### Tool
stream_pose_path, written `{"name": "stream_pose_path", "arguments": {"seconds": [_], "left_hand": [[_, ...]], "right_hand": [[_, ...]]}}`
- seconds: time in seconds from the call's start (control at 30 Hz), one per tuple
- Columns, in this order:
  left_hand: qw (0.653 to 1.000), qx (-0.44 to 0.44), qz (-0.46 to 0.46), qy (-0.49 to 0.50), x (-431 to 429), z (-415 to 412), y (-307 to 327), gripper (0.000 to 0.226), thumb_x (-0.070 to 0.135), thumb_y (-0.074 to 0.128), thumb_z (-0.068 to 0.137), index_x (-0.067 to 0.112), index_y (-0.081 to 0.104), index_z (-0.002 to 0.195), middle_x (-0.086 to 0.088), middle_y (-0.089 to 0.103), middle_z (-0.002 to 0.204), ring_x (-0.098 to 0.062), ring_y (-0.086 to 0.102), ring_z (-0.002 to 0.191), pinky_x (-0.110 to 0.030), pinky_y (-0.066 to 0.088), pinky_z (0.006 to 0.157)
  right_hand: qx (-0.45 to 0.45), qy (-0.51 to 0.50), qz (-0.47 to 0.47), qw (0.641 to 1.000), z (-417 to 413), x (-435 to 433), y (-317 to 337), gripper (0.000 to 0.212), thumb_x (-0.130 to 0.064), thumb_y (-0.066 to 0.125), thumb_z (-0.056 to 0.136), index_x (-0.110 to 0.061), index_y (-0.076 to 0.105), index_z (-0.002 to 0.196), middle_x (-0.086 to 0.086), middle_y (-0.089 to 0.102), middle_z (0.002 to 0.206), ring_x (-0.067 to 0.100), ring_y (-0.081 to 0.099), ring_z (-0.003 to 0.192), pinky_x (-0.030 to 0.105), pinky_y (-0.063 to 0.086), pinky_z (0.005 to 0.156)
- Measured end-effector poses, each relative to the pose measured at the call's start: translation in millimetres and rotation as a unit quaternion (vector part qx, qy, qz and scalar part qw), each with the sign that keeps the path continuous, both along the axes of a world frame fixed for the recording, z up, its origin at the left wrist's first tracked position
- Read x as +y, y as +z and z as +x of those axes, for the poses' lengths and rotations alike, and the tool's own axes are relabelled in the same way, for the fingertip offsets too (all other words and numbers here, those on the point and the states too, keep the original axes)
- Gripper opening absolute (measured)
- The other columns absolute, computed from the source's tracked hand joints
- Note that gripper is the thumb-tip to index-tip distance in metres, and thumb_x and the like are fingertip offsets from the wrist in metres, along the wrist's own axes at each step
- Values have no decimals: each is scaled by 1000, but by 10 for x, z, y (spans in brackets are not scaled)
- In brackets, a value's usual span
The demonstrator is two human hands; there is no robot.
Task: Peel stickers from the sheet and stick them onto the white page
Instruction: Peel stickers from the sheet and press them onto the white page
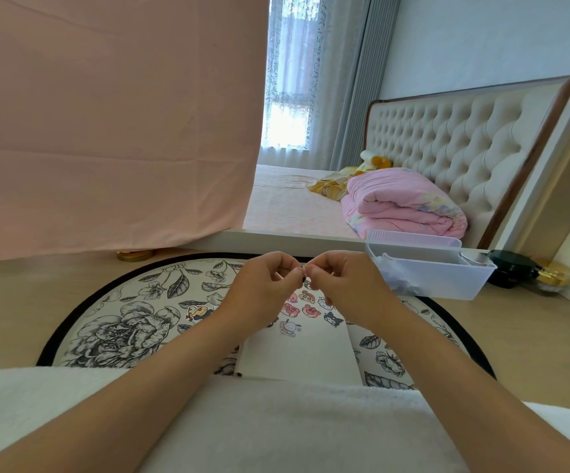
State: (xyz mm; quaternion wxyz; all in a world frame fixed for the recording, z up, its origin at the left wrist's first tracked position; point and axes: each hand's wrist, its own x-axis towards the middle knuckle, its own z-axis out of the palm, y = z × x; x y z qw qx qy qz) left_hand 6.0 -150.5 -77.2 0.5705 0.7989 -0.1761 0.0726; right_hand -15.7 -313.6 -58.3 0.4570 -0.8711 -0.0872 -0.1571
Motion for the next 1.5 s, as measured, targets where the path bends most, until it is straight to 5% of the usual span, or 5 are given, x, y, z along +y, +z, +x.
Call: {"name": "stream_pose_path", "arguments": {"seconds": [0.17,0.37,0.53,1.23,1.5], "left_hand": [[1000,-5,3,-14,-36,-1,21,14,25,61,94,21,68,82,-19,64,80,-14,47,59,-32,45,52],[1000,-21,7,-16,-140,-24,83,15,30,62,96,25,68,84,-6,68,82,-6,53,63,-29,50,59],[999,-17,-16,-21,-282,-36,132,14,27,61,96,20,68,86,-5,71,88,-27,65,86,-41,58,70],[1000,7,14,1,-937,191,284,15,36,68,86,22,70,80,-9,73,84,-18,60,66,-34,50,57],[998,45,32,-20,-889,271,244,16,40,56,79,26,62,74,-14,71,91,-19,55,68,-35,44,58]], "right_hand": [[46,32,69,996,-35,-29,100,15,-13,65,94,-10,75,84,7,70,74,9,57,51,13,41,46],[62,50,125,989,-72,-197,213,10,-15,74,90,-7,78,93,-4,75,72,3,57,51,10,40,45],[58,49,128,989,-57,-310,248,11,-15,71,92,-5,77,92,-1,74,77,11,56,53,12,40,45],[56,-37,145,987,88,-866,242,13,-21,71,92,-10,75,88,1,73,77,10,56,51,17,43,45],[-81,-245,70,963,298,-1182,92,13,-29,66,95,-31,70,83,-8,73,81,19,67,72,43,60,70]]}}
